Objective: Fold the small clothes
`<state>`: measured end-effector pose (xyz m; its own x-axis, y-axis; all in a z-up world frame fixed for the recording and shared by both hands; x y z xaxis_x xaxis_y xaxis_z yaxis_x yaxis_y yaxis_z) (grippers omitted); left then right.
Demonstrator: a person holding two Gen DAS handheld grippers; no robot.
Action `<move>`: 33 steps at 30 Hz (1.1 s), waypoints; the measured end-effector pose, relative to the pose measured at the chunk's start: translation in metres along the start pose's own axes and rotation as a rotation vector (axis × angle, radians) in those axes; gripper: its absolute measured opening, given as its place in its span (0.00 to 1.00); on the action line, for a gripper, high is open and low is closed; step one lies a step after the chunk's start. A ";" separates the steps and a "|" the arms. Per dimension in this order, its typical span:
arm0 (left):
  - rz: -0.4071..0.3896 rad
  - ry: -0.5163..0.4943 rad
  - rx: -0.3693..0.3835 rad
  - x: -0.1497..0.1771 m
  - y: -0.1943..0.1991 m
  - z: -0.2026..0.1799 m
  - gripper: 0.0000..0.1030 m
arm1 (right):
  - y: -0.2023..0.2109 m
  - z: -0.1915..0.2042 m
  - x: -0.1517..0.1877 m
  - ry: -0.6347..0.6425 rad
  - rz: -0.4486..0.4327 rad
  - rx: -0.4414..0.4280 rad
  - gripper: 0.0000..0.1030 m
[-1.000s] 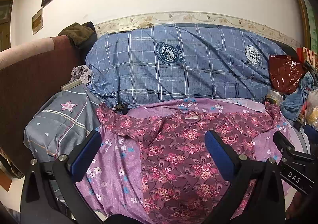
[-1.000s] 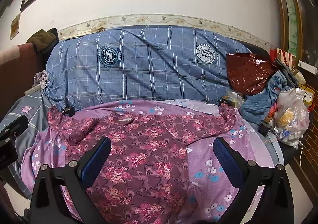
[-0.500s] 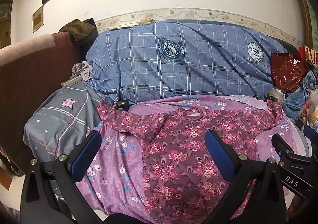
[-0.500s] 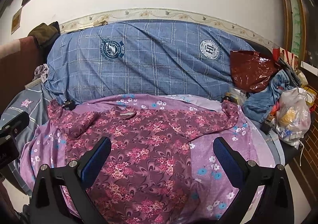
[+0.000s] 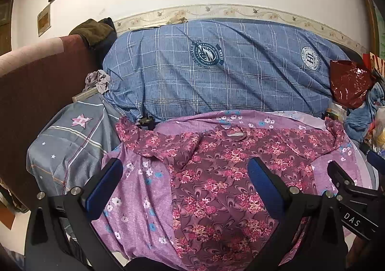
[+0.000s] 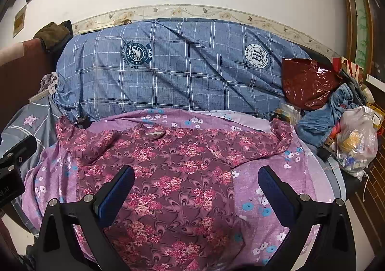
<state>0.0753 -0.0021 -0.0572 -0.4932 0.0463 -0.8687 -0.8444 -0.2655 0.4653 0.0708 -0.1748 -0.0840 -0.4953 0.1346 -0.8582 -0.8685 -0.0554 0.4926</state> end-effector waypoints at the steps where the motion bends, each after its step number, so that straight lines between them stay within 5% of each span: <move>1: 0.000 -0.001 0.000 0.000 0.000 -0.001 1.00 | -0.001 0.000 0.000 -0.002 0.000 0.000 1.00; 33: 0.002 -0.006 -0.006 -0.006 -0.003 -0.001 1.00 | -0.007 -0.003 -0.008 -0.007 0.000 0.002 0.99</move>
<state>0.0808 -0.0025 -0.0532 -0.4959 0.0517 -0.8669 -0.8423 -0.2714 0.4656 0.0807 -0.1786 -0.0813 -0.4949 0.1410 -0.8575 -0.8687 -0.0538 0.4925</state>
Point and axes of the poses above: each gripper's, at about its wrist camera, not at the fingertips, and y roughly against the way its jaws point, z to its left, x to its underside, the point moved 4 cm from there along -y, roughly the way its jaws point, and after that the axes turned 11 degrees about -x, right-handed, at the moved point
